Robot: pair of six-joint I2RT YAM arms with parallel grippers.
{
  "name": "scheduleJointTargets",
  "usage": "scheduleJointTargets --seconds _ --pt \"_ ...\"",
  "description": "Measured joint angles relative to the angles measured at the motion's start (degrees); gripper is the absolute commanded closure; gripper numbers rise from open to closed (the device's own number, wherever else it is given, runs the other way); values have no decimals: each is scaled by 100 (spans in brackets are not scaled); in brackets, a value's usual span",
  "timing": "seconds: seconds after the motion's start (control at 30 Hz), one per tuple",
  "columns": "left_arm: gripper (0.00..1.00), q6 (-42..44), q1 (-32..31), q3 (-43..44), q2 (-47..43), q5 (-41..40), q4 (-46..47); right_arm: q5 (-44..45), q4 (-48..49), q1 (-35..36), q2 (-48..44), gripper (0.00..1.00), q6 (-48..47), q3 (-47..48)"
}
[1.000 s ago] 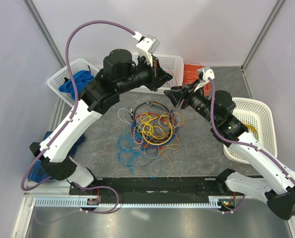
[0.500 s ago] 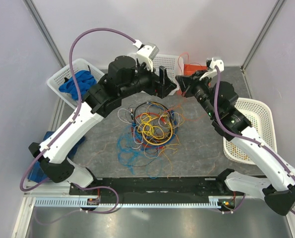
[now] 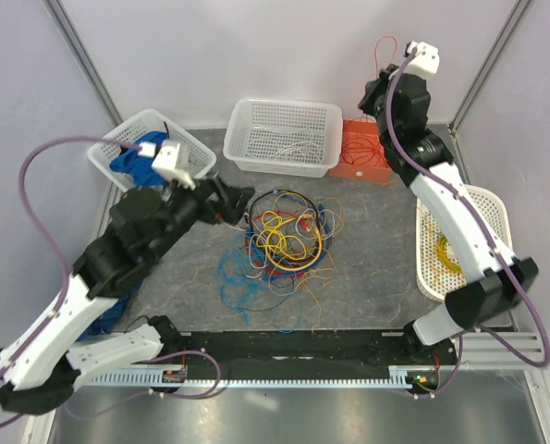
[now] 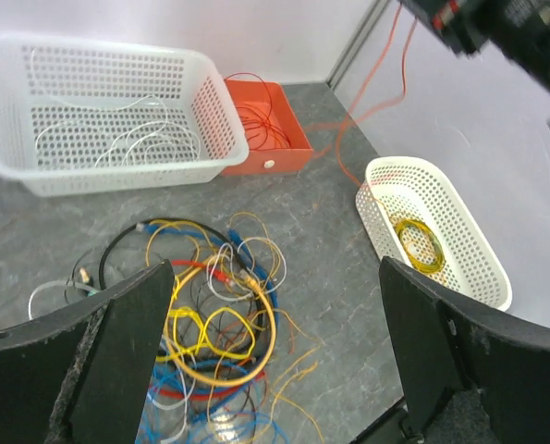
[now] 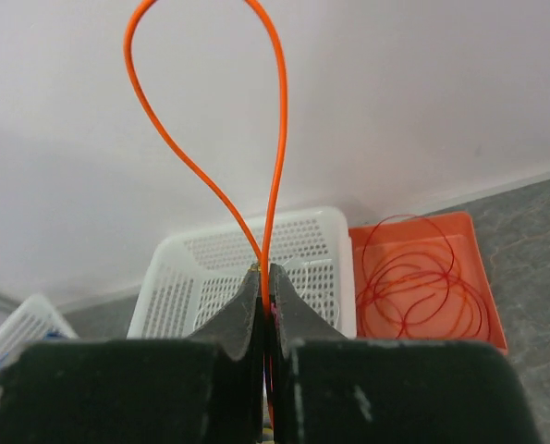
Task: Untangle the cables
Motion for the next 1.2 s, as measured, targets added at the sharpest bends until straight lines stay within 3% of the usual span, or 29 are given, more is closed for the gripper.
scheduleJointTargets --seconds 0.13,0.3,0.53,0.73,1.2 --pt "0 -317 0 -1185 -1097 -31 146 310 -46 -260 1069 100 44 1080" --pt "0 -601 0 -2420 -1657 -28 70 605 -109 -396 2310 100 13 2315" --pt "0 -848 0 -3226 -2162 -83 -63 837 -85 -654 3694 100 -72 3453" --pt "0 -1029 0 -3563 -2441 -197 -33 868 103 -855 4234 100 -101 3473" --pt "0 -1436 0 -3893 -1823 -146 94 315 949 -1003 5027 100 463 2618"
